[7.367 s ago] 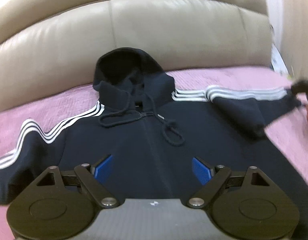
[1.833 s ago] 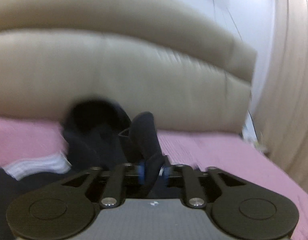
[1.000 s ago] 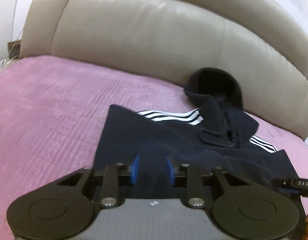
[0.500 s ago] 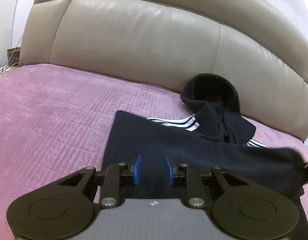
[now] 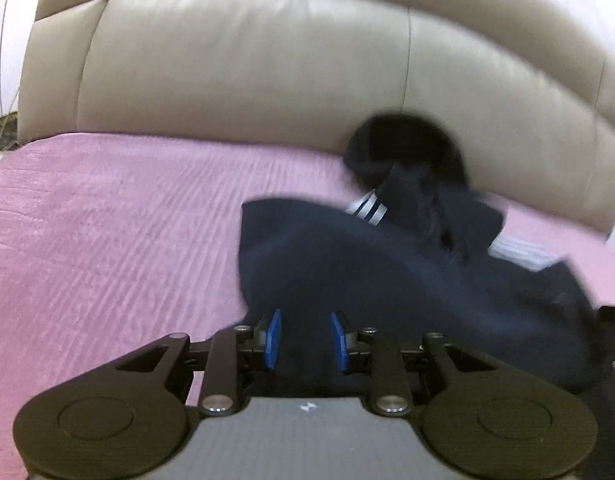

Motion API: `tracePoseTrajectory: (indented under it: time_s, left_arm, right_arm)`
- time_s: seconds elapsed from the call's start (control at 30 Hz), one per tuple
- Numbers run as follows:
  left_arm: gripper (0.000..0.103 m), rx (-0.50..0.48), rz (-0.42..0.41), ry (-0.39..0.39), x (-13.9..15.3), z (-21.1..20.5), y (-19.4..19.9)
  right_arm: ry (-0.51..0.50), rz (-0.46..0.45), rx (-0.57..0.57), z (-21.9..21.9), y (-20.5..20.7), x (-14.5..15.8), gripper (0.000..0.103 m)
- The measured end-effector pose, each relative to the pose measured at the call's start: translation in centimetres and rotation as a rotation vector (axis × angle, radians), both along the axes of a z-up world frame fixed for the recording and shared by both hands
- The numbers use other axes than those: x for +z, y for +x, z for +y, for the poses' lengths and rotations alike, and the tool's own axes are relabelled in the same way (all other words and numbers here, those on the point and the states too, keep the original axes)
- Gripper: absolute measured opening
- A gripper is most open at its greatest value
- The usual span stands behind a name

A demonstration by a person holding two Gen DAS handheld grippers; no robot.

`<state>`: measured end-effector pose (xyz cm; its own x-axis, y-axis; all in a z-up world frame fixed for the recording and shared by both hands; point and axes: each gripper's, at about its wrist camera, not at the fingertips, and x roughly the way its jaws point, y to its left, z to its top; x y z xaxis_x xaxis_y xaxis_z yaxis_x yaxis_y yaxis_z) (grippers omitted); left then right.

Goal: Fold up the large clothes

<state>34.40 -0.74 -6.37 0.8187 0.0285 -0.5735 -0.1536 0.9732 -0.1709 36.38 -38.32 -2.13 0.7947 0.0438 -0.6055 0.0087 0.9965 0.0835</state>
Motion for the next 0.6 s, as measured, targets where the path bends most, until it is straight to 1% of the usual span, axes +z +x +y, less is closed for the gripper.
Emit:
tracePoseTrajectory:
  time_s: [0.03,0.07,0.1,0.13,0.17,0.27,0.33,0.4,0.43,0.47,0.53,0.6]
  left_arm:
    - [0.030,-0.008,-0.023,-0.028,0.5,0.0,-0.2]
    - [0.030,-0.009,-0.036,-0.044,0.8,0.0,-0.2]
    - [0.030,-0.006,-0.035,-0.053,0.8,0.0,-0.1]
    - [0.030,-0.007,-0.016,-0.061,0.5,-0.1,0.2]
    - [0.030,-0.009,0.007,-0.061,-0.1,-0.1,0.6]
    - [0.029,0.014,0.087,-0.048,-2.4,0.1,1.2]
    - [0.029,0.021,0.109,-0.081,-3.5,0.6,1.4]
    - [0.027,0.040,0.129,-0.124,-4.3,1.1,1.7]
    - [0.027,0.045,0.134,-0.138,-4.6,1.3,1.9]
    - [0.027,0.048,0.129,-0.135,-4.7,1.2,2.0]
    - [0.025,0.052,0.121,-0.106,-4.6,0.5,1.9]
    - [0.025,0.070,0.092,-0.097,-4.1,0.3,1.7]
  right_arm:
    - [-0.020,-0.001,0.019,0.7,-0.1,0.1,0.031]
    - [-0.044,0.007,0.035,1.4,-0.1,-0.2,0.016]
    - [-0.056,0.023,0.047,1.9,0.2,-0.7,0.013]
    - [-0.059,0.039,0.053,2.2,0.5,-1.4,0.008]
    - [-0.061,0.054,0.049,2.4,0.8,-2.3,0.007]
    - [-0.077,0.098,0.030,2.4,1.3,-4.5,0.007]
    - [-0.103,0.122,0.016,2.4,1.5,-5.8,0.007]
    - [-0.101,0.158,0.017,2.0,2.0,-7.2,0.006]
    - [-0.096,0.153,0.024,1.7,1.8,-7.8,0.006]
    - [-0.109,0.132,0.035,1.8,1.6,-7.9,0.006]
    - [-0.134,0.104,0.052,2.1,1.3,-8.1,0.006]
    - [-0.117,0.081,0.057,1.9,0.3,-7.4,0.007]
